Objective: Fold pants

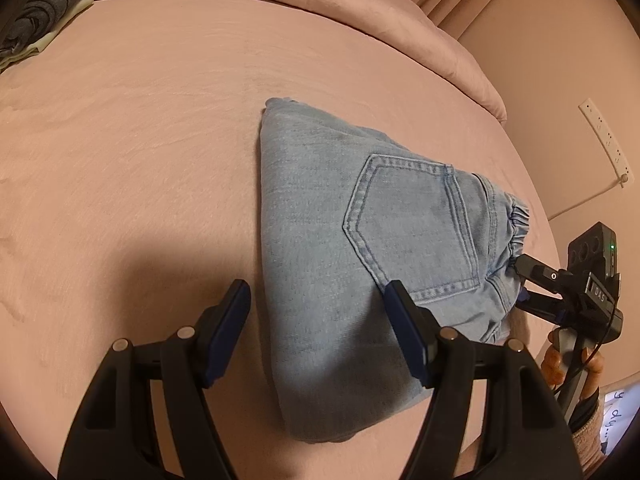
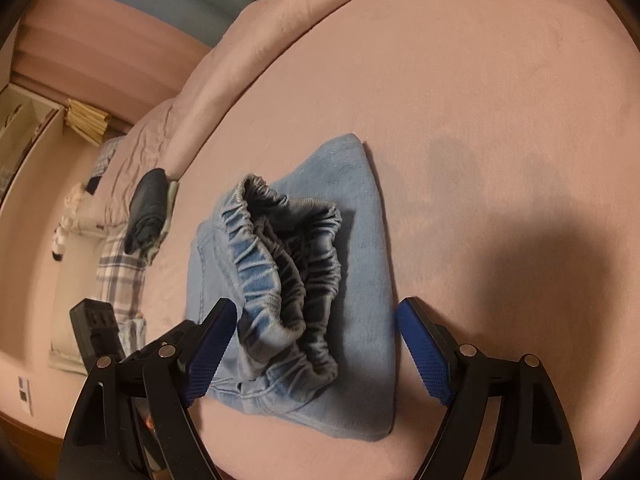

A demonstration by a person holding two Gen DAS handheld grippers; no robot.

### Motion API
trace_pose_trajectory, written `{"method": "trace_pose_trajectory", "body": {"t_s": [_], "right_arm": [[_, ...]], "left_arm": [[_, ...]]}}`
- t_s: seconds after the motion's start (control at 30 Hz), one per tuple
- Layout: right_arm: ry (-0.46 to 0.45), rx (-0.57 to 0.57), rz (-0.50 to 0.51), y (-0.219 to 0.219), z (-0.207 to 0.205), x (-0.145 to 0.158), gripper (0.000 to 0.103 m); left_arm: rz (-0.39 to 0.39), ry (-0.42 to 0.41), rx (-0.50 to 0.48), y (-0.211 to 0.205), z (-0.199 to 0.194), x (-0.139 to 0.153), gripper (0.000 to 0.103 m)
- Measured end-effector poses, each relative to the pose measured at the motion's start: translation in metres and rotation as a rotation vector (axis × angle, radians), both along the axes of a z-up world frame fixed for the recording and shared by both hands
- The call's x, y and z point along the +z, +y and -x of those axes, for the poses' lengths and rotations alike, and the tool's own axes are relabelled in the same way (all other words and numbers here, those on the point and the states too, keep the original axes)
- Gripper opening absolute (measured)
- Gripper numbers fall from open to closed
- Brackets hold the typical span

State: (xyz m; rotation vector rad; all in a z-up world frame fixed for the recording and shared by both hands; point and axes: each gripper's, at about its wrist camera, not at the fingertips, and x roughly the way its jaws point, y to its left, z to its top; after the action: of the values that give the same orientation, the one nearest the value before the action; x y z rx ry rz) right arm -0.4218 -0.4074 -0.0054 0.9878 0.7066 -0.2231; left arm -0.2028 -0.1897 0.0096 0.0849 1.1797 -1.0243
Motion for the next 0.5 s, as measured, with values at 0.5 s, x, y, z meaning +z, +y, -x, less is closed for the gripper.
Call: {"method": "trace_pose_trajectory", "body": {"t_s": [0.5], "right_arm": [[0.014,0.030,0.025,-0.001,-0.019,-0.003,0.086]], "left_arm": [[-0.004,0.006,-0.014,-0.014,-0.002,-0.003,0.070]]}}
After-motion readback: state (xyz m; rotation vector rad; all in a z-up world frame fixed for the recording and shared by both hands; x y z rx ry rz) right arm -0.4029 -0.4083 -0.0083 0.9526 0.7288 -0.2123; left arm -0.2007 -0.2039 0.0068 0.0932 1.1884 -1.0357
